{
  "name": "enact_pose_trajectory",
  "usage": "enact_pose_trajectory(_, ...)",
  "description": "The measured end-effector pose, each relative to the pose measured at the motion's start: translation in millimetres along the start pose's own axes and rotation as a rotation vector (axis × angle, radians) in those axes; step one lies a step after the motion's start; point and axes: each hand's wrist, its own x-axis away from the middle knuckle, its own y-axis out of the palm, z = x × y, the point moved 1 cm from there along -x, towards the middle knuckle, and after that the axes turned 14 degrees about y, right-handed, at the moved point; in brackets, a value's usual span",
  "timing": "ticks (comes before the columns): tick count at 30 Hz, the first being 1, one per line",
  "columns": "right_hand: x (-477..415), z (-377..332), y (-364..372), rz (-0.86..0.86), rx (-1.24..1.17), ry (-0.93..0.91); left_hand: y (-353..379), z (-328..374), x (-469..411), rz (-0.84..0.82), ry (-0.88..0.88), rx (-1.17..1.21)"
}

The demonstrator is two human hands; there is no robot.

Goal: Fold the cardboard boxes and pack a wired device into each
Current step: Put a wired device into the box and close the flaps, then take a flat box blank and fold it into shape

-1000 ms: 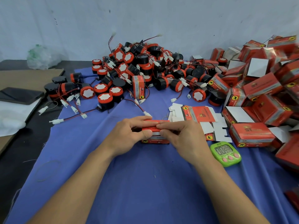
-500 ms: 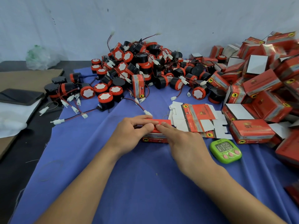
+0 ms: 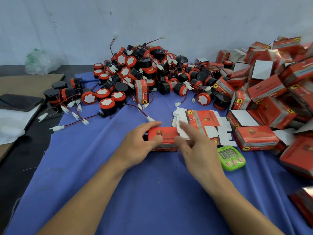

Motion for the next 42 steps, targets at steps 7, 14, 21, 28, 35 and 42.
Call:
enact_pose_trajectory(7,-3,2,-6,-0.156,0.256,-0.025,-2,-1,1,0.049,0.142,0.279)
enact_pose_trajectory(14,-27,-24,-63,-0.276,-0.418,0.187,-3,-6,-15,0.331,-0.071,0.495)
enact_pose_trajectory(21,-66,-40,-108,-0.072,-0.696,0.343,6,-17,-13,0.3,-0.093,0.28)
enact_pose_trajectory(28,-55,-16,-20,-0.164,0.779,0.276,7,-21,-11,0.25,-0.05,0.194)
enact_pose_trajectory(35,-35,-40,-16,0.066,0.901,-0.041,5,-12,-12,0.27,-0.049,0.142)
enact_pose_trajectory(42,-21,-74,-48,0.29,0.165,-0.341,-2,1,-5,0.475,0.21,0.017)
